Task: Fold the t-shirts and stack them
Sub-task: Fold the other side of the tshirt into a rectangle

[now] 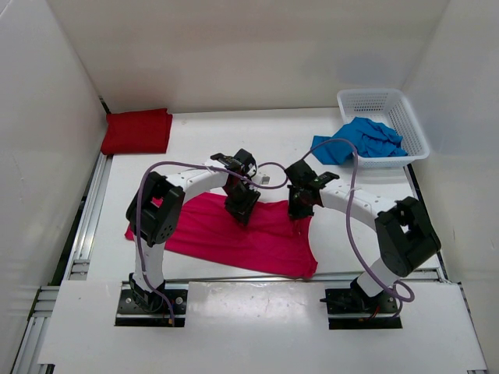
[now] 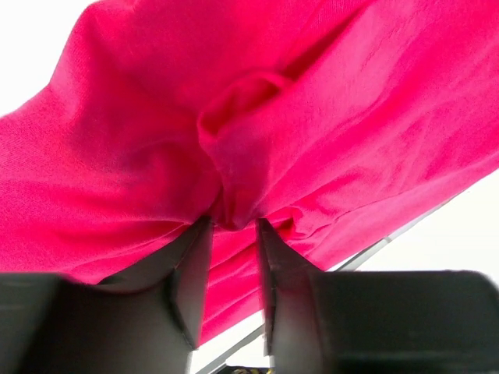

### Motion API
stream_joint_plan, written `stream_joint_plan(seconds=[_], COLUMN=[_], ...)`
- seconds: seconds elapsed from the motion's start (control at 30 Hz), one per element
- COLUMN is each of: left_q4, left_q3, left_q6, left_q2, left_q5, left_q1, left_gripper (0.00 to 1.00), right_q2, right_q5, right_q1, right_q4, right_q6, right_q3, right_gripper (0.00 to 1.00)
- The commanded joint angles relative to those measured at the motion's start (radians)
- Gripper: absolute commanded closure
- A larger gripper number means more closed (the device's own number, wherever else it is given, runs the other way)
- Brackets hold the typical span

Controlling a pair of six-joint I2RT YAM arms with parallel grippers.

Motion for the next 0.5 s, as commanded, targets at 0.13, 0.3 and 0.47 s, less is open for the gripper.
stream_joint_plan(seconds=[0.13,0.3,0.47], left_q4=[-0.002,-0.044,-0.032], left_q3=[0.023,0.036,0.005], left_q6=[0.004,0.004,0.004], left_q2=[-0.074,-0.144,-0.223], left_q5=[0.010,0.032,-0.140], left_q1=[0.037,0.112,0.262], left_gripper=[0.45,0.38,0.33], right_q2=[0.007,-0.052,-0.034], right_q5=[0.057,0.083,0.094], right_q1=[-0.040,-0.049,-0.095], right_q4=[0.002,-0.021,-0.113], right_q6=[0.021,-0.002,0.016], right_q3=[0.008,0.054,0.098], right_gripper=[0.74,0.59,0.43])
